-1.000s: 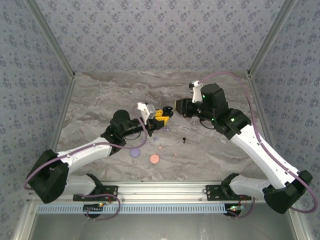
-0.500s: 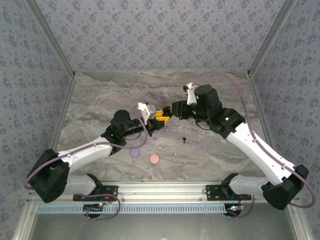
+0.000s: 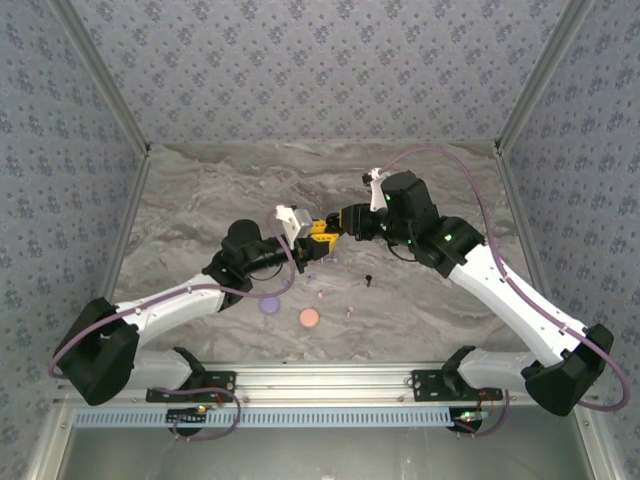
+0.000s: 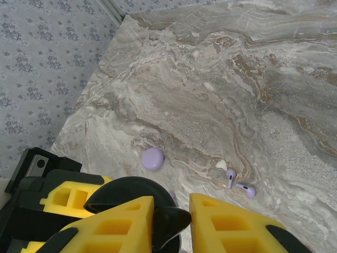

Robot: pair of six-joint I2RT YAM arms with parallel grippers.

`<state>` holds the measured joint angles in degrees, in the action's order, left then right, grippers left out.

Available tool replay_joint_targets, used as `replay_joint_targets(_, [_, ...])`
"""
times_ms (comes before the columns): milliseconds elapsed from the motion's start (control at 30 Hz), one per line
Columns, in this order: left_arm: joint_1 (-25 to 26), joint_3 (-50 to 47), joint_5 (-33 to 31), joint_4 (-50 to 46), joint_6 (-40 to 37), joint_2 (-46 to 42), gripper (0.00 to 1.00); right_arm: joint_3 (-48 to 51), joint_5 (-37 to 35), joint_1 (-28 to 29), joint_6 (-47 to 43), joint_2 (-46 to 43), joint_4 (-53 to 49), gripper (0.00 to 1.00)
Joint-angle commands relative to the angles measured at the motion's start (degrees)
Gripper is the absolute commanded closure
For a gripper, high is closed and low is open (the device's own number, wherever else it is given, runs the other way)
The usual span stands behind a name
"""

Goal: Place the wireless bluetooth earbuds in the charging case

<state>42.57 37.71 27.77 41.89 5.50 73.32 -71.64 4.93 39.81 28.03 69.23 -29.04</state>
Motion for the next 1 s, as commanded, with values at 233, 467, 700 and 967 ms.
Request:
replay_joint_targets(233, [0.5, 2.54, -0.44, 2.32, 0.05, 0.77, 1.0, -1.76, 0.48, 1.2, -0.9, 0.9, -2.34, 0.74])
replay_joint_targets(467, [0.45, 2.57, -0.79, 2.32, 0.24, 1.03, 1.0, -2.01, 0.13, 1.54, -1.01, 1.43, -2.72, 0.74])
replay_joint_targets(700, [0.49, 2.49, -0.87, 2.14, 0.12, 1.25, 1.0, -2.48, 0.5, 1.6, -1.36, 1.52, -3.07, 0.69])
replay_joint_targets(967, [0.57, 2.25, -0.91, 2.74, 0.19, 1.73, 1.0, -2.43, 5.35, 0.05, -2.53, -1.26, 0.31, 0.43])
